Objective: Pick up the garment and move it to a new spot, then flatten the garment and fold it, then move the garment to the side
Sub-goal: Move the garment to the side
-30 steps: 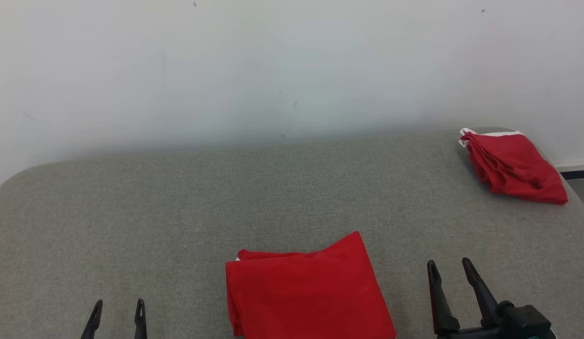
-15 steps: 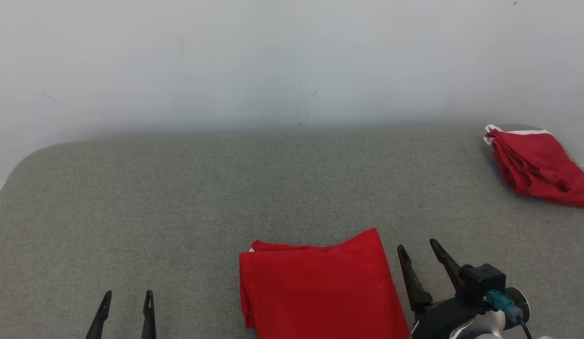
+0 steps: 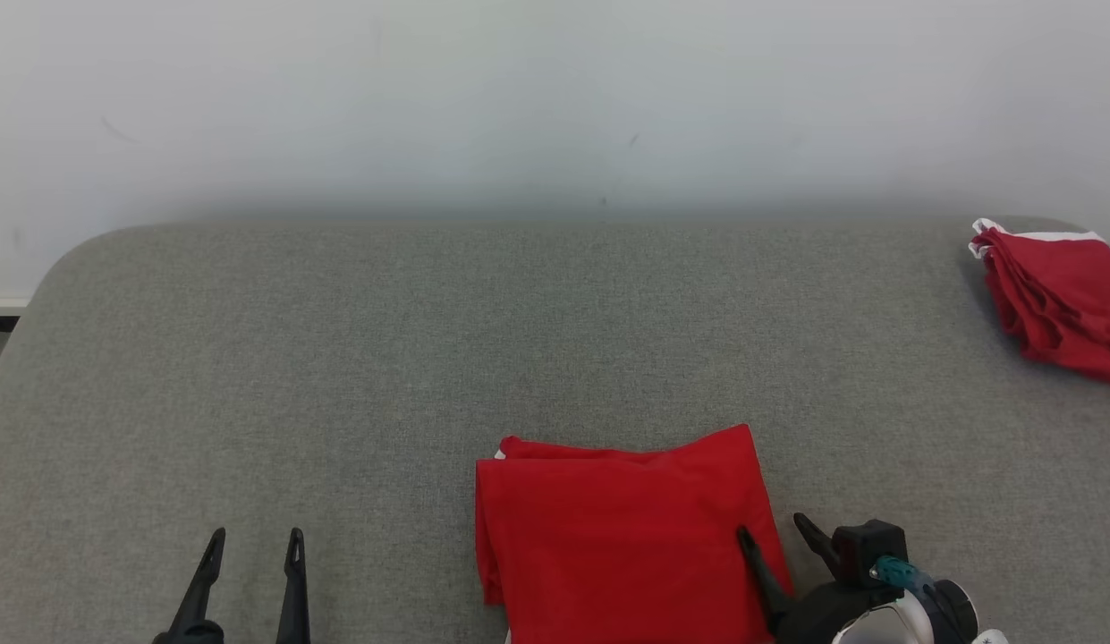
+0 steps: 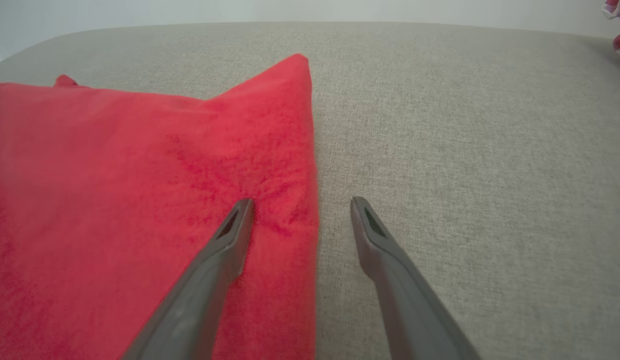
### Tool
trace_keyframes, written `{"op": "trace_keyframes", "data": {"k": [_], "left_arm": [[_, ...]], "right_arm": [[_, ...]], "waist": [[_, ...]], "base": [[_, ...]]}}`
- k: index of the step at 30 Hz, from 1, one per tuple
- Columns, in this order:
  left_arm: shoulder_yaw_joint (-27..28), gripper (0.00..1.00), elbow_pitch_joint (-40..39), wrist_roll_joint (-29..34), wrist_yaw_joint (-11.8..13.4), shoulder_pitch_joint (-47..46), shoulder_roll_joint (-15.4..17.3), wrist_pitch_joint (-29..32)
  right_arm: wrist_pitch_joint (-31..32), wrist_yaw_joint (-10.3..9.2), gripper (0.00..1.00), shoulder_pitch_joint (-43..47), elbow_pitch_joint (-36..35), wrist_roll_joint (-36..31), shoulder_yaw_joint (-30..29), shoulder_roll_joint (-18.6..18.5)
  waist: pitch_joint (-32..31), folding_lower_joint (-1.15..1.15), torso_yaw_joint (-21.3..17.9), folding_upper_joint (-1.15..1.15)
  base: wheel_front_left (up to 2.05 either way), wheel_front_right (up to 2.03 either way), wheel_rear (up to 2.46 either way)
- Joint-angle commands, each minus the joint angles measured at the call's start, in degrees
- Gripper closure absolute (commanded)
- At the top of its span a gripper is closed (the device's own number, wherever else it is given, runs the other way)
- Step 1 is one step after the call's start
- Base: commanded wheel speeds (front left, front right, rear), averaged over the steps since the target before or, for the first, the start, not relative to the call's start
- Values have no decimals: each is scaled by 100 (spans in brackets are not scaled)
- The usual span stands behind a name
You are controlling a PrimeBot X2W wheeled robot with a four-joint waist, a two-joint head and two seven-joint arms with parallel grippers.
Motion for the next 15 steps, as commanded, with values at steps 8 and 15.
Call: {"op": "trace_keyframes", "data": {"k": [8, 15], "left_arm": [[6, 0, 59, -25, -25, -197, 14, -16], [12, 0, 96, -49, -29, -215, -31, -16]], "right_arm": [[86, -15, 0, -501, 868, 232, 320, 60], [76, -15, 100, -772, 1246, 644, 684, -47]], "waist": [[126, -1, 64, 0], [121, -1, 85, 0]], "base": [[0, 0, 0], [0, 0, 0]]}}
